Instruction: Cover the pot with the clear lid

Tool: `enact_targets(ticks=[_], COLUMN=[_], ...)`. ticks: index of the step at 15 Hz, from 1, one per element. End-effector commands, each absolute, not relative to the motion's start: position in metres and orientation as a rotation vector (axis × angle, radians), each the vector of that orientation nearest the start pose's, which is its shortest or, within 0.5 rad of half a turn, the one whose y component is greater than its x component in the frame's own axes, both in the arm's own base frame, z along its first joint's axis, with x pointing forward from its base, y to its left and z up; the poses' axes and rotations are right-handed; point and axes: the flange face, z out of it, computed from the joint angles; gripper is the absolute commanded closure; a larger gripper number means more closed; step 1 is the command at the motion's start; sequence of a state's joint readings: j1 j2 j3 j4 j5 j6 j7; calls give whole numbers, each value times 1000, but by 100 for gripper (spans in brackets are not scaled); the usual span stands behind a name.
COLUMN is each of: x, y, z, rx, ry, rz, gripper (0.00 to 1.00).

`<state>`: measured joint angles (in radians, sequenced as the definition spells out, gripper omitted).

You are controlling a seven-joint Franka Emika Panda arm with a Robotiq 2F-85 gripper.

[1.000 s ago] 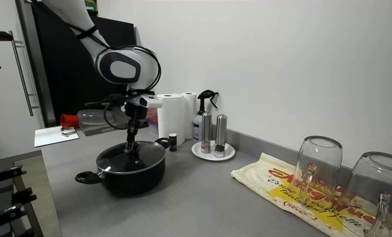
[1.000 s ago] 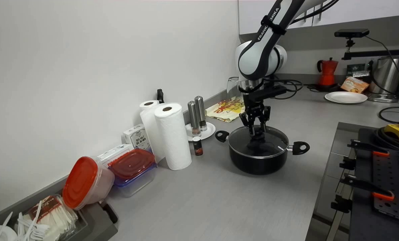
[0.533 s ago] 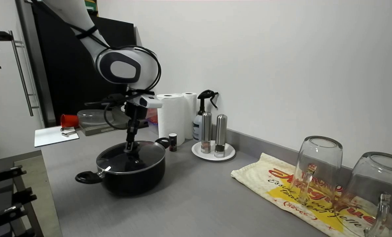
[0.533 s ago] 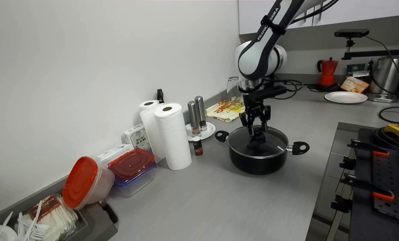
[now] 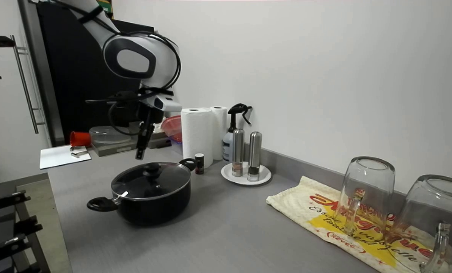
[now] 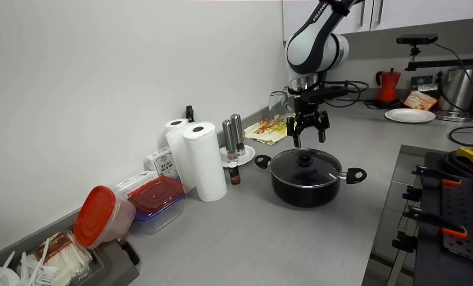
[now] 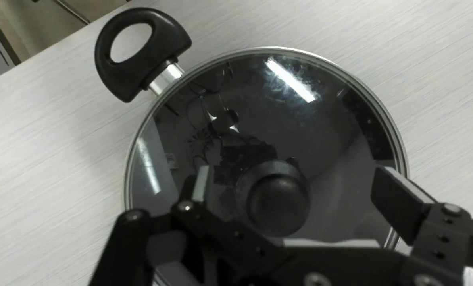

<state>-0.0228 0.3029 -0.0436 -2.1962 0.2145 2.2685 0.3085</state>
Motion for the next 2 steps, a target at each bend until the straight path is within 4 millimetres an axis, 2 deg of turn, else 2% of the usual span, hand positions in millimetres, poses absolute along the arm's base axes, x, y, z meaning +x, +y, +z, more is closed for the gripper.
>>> enact_targets(ticks=[1, 2], x=[531, 530], y=[-31, -31], z=[230, 228], rx=[-2908, -2908], ry=[792, 793], rz=[366, 369], gripper=[0, 0])
